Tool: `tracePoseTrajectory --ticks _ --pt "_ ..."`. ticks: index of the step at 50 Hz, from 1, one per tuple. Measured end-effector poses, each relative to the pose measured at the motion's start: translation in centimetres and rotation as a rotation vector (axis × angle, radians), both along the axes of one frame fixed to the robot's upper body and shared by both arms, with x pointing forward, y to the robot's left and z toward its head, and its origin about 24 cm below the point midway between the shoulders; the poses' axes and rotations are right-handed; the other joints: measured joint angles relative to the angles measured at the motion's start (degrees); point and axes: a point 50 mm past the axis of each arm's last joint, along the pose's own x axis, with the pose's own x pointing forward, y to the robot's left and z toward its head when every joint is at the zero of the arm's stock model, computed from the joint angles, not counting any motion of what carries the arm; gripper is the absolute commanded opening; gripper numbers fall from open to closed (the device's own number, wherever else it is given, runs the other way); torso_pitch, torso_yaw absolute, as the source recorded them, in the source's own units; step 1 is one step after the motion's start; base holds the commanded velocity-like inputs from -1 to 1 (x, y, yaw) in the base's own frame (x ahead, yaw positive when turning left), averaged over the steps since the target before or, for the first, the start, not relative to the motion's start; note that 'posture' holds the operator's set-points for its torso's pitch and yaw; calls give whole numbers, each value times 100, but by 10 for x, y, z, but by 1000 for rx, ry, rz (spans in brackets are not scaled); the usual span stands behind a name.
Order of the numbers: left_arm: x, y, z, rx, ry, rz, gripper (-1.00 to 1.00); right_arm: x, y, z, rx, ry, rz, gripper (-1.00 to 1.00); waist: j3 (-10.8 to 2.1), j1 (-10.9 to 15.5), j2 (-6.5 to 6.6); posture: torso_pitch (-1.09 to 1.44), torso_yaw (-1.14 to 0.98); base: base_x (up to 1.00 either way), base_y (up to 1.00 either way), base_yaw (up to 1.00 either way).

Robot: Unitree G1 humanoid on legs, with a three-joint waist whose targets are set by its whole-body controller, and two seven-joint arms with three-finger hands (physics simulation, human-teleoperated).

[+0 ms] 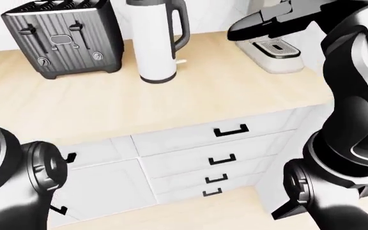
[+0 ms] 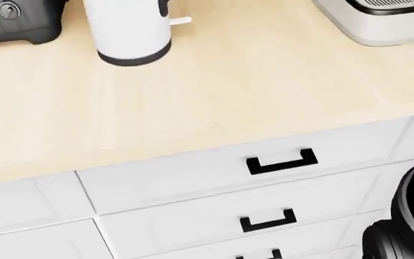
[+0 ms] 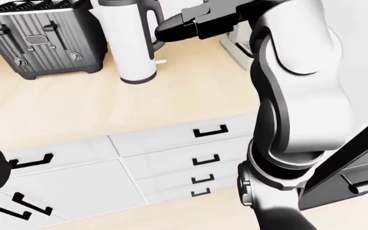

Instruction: Press the button to open the lid of the electric kettle.

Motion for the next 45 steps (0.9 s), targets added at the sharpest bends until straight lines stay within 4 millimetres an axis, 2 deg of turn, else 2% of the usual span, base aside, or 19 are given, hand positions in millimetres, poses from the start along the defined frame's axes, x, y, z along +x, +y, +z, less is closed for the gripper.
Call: tracePoseTrajectory --ticks 3,6,7,8,10,14,17,20,21,23,25,28,31,33,37,39,43,45 --pt "-4 0 1 2 -22 -7 100 -4 -2 4 8 -31 -10 100 -10 41 -159 0 0 23 4 0" --pt "-2 1 2 -4 -18 -3 100 -4 -1 4 6 -33 -8 100 -31 101 -420 0 0 23 4 0" --pt "-1 0 1 -4 -13 -6 100 -3 -1 4 5 -30 -11 100 -28 87 -420 0 0 23 4 0" --pt "1 -2 -1 2 -2 -10 100 -2 -3 1 7 -20 -16 100 30 47 -338 0 0 23 4 0" --pt "5 -7 -4 28 22 -25 100 3 -7 -3 19 13 -34 100 88 8 -369 0 0 23 4 0" --pt "4 -5 -3 30 23 -27 100 3 -6 -2 19 19 -37 100 17 29 -302 0 0 23 4 0" --pt "-1 -2 0 13 -10 -17 100 -2 -4 1 13 -15 -26 100 12 14 -157 0 0 21 4 0" --pt "-3 -2 1 11 -25 -16 100 -3 -4 3 14 -27 -23 100 -30 -33 103 0 0 13 2 0" --pt "-3 -2 1 9 -25 -14 100 -3 -3 3 14 -26 -18 100 -40 -13 138 0 0 0 0 0" --pt "-3 0 0 2 -20 -6 100 -2 1 0 3 -14 -2 100 114 -31 44 0 0 0 0 0" --pt "0 2 -1 -8 -3 5 100 0 5 -3 -8 5 19 100 220 -36 30 0 0 0 0 0" --pt "4 2 -2 -9 24 12 100 4 5 -5 -1 31 31 100 323 -82 -58 0 0 0 0 0" --pt "3 0 -1 2 12 1 100 2 0 -2 18 17 16 100 287 -79 -299 0 0 0 0 0" --pt "2 -1 -3 10 9 -6 100 0 -4 -2 29 1 0 100 269 -60 -219 0 0 0 0 0" --pt "5 -3 -3 15 27 -15 100 1 -5 -3 25 3 -19 100 67 -43 -73 0 0 0 0 29" --pt "5 -5 -3 26 30 -22 100 0 -8 -2 30 -7 -31 100 20 -24 -31 0 0 0 0 72" --pt "-3 -5 0 28 -12 -29 100 -4 -8 1 31 -37 -34 100 -46 46 -96 0 0 0 0 85" --pt "-3 -3 1 16 -18 -21 100 -5 -5 3 25 -45 -24 100 -17 73 -51 0 0 0 0 98"
